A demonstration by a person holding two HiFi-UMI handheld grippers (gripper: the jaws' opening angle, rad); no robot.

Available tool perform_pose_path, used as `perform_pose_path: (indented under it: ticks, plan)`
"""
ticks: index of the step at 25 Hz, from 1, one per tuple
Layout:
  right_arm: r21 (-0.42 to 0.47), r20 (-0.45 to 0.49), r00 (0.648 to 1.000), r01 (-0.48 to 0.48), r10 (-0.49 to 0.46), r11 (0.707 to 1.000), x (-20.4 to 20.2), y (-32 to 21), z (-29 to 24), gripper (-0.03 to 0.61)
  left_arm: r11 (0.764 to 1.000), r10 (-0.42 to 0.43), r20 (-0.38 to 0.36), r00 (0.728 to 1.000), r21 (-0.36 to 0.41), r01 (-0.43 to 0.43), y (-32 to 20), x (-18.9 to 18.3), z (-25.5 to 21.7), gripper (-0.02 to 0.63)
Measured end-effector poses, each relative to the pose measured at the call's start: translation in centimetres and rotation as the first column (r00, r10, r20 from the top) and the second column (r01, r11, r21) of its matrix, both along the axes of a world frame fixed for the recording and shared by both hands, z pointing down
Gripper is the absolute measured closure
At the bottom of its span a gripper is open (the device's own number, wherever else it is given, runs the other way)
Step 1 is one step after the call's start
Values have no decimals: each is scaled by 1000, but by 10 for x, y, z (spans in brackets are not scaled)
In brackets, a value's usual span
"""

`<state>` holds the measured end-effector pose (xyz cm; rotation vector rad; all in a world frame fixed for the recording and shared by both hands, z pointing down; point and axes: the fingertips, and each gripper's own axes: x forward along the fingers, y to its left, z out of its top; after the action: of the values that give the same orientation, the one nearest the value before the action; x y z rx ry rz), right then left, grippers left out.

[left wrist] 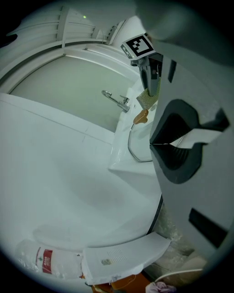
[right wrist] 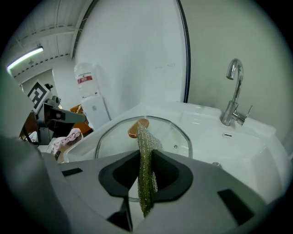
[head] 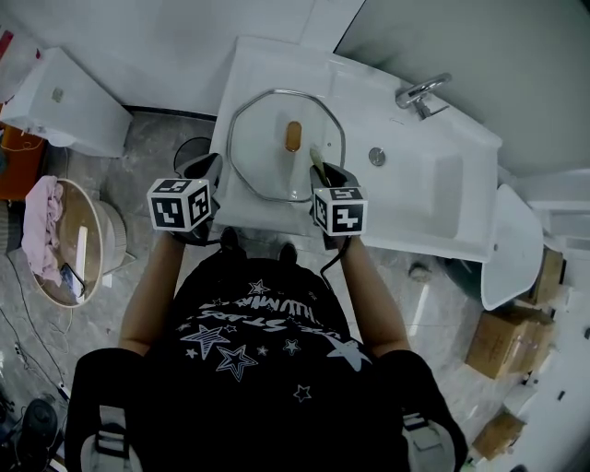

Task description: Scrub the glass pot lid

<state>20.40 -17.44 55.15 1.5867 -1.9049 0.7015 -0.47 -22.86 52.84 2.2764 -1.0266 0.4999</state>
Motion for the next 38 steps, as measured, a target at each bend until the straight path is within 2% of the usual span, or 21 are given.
perform_pose_path:
  ticks: [11, 23, 38]
  plan:
    - [5, 7, 998, 55, -55, 998, -53, 9, 2, 500, 1000, 6, 0, 1000, -18, -6, 6, -11, 8, 604]
    - [6, 114, 989, 90, -90, 996, -91, 4, -3, 499, 1000, -10, 5, 1000, -19, 10, 13, -25, 5, 603]
    - [6, 177, 965, 196, -194, 981, -148, -12, -5, 495, 999, -49, 2, 999, -18, 49, 14, -44, 4, 603]
